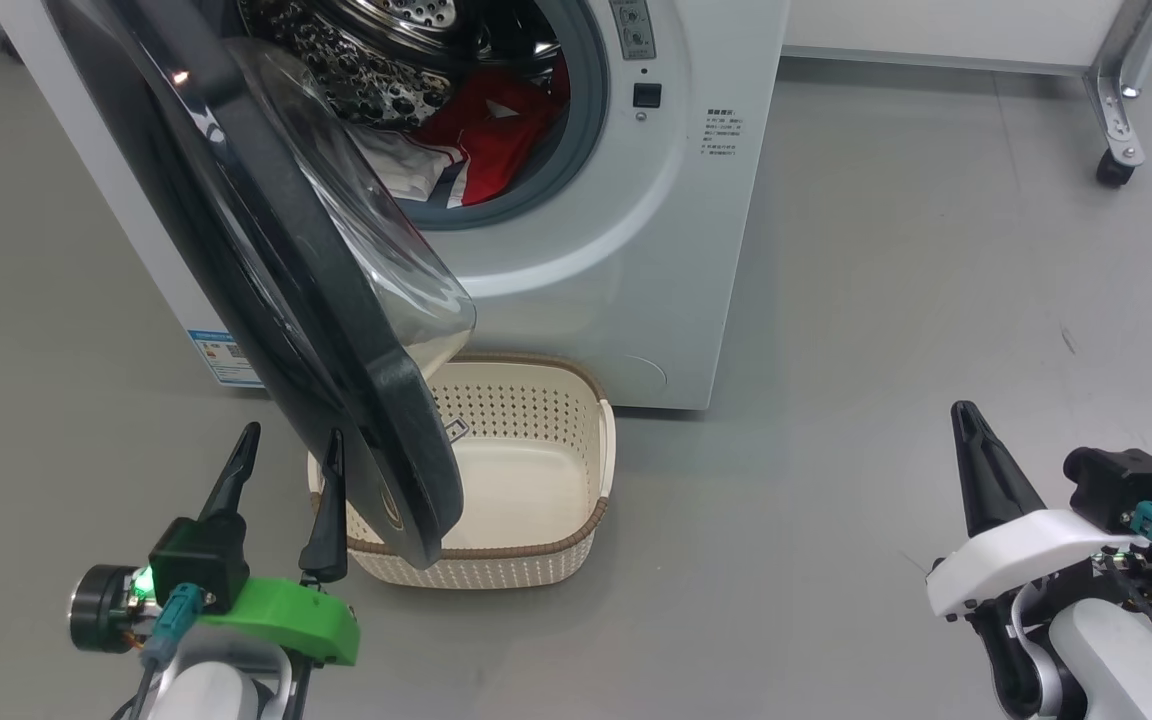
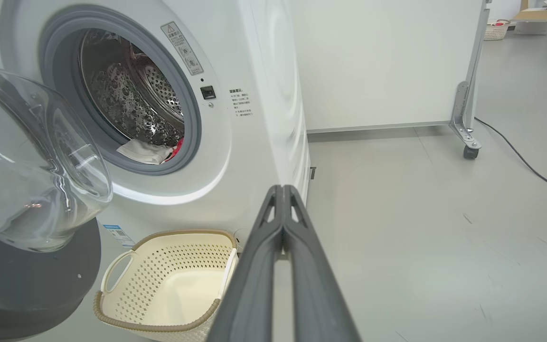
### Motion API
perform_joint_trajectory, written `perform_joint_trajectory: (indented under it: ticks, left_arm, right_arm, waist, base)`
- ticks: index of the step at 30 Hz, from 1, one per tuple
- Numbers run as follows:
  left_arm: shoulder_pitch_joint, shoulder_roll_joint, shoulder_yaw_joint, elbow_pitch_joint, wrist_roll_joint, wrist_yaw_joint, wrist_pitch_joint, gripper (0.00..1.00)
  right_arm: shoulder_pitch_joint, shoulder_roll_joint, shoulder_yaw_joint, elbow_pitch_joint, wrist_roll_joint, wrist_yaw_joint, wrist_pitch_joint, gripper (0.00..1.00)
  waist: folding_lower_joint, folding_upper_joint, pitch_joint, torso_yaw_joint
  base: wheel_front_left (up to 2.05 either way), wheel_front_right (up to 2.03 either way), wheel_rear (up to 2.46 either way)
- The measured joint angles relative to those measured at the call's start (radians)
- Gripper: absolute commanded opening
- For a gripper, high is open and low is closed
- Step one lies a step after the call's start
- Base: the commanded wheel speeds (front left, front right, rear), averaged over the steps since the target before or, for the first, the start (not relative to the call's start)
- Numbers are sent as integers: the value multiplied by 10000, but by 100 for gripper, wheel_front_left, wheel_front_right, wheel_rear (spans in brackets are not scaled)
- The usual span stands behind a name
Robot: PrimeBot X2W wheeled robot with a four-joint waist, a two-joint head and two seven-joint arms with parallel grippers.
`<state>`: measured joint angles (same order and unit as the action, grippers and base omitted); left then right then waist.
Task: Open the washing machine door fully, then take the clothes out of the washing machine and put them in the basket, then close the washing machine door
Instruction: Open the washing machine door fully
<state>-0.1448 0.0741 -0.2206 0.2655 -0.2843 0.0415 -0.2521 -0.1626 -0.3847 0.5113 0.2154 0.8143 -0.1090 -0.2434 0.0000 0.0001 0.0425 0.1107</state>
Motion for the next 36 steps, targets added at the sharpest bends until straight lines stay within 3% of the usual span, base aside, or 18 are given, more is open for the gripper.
perform_joint_trajectory:
  ticks: [1,3,4,17,36]
  left_arm:
    - [29,-2,19,-2,0,0,0,100]
    - [86,-6,36,0,6,-35,0,100]
    - [108,-8,33,2,29,-42,0,100]
    - [118,-65,113,2,100,-105,0,100]
    - [122,-190,211,6,151,-173,0,100]
  right_arm:
    - [100,63,-113,-10,0,-13,0,0]
    - [296,134,-288,-13,-59,-81,-2,87]
    - [375,134,-368,-12,-150,-84,-4,100]
    - [957,686,-1689,-637,-1231,-169,-13,100]
    - [1746,1459,-2499,-1342,-2102,-169,-13,100]
  waist:
    - [0,0,-5,-12]
    - [0,0,-11,-33]
    - [0,0,-13,-40]
    - [0,0,-12,-94]
    - [0,0,-6,-90]
  base:
    - [0,0,0]
    - [0,0,0]
    - [0,0,0]
    - [0,0,0]
    - [0,0,0]
